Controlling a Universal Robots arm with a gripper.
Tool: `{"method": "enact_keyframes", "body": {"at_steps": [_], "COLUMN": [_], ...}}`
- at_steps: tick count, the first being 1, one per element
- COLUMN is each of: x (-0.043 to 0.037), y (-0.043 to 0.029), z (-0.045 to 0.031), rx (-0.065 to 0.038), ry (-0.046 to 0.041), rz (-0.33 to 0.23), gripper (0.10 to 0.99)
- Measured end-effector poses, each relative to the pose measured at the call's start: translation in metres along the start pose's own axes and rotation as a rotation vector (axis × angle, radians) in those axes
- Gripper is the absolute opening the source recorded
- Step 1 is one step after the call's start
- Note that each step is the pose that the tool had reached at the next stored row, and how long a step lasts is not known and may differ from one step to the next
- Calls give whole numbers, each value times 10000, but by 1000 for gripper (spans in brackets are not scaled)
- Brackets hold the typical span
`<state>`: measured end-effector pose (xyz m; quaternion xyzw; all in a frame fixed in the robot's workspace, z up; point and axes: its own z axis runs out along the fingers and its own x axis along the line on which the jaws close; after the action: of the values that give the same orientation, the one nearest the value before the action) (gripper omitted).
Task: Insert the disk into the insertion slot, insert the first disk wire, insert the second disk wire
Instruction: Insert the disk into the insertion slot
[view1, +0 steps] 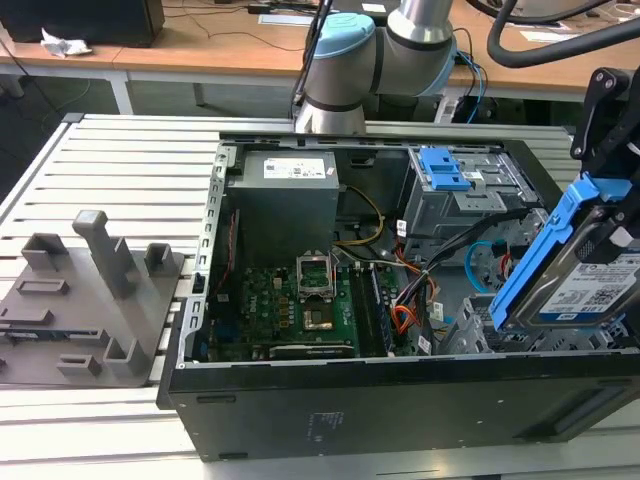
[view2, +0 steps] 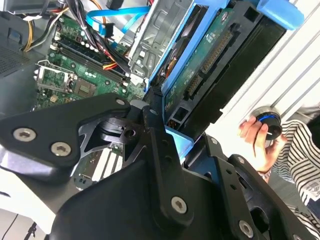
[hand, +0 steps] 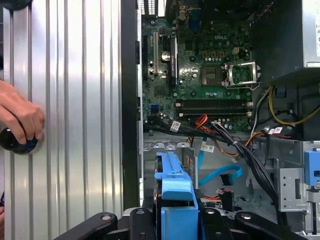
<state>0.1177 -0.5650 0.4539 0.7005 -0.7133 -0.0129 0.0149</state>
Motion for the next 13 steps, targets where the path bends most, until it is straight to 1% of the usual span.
{"method": "enact_keyframes", "body": {"at_steps": [6, 13], "x": [-166, -170], "y": [4, 0], "z": [-1, 93], "rx": [0, 0], "ry": [2, 2], "rz": [1, 1], "gripper": [365, 365]}}
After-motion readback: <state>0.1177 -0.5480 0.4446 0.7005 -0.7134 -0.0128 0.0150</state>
